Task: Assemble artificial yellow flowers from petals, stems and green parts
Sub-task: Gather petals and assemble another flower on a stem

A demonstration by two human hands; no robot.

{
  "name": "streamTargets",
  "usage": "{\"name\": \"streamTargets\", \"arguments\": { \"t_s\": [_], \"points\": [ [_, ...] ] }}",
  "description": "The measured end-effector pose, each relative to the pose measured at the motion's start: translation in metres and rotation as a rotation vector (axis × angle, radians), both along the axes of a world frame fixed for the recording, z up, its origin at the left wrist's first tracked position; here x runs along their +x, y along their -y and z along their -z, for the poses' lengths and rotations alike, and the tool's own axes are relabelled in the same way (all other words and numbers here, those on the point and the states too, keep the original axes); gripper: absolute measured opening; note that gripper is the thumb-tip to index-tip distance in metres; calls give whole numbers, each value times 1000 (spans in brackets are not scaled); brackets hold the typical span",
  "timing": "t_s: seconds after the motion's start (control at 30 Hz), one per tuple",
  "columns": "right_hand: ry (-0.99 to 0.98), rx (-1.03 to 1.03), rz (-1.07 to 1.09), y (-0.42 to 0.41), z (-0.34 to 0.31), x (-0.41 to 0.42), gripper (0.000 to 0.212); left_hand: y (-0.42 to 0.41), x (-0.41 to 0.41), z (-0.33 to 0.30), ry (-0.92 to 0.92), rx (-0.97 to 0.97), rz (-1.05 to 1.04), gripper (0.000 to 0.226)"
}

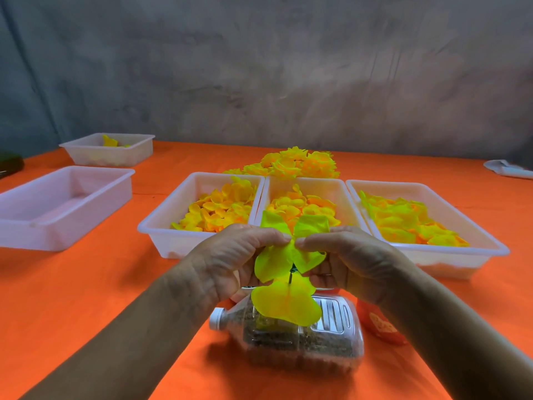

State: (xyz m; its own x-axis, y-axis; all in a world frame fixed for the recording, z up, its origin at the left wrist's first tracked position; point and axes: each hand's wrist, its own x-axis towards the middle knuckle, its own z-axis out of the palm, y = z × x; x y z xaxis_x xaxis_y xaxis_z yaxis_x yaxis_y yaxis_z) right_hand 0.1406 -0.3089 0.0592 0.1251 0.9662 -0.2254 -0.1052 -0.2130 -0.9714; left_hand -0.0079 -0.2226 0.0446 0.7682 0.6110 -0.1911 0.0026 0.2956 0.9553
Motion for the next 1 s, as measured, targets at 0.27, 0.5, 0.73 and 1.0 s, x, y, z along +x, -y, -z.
{"name": "streamTargets", "arguments": {
  "t_s": [0.27,0.5,0.73,1.0],
  "points": [
    [-19,35,-1,0,3,-3,6,1,1,1,16,8,-72,5],
    [-16,22,23,-1,8,-2,6,5,2,-1,12,36,-56,5],
    [-36,-6,-1,-1,8,-1,29,3,1,0,8,41,-57,7],
    [2,-62,-3,-3,7,1,26,2,-1,3,-70,30,-48,24]
  ]
}}
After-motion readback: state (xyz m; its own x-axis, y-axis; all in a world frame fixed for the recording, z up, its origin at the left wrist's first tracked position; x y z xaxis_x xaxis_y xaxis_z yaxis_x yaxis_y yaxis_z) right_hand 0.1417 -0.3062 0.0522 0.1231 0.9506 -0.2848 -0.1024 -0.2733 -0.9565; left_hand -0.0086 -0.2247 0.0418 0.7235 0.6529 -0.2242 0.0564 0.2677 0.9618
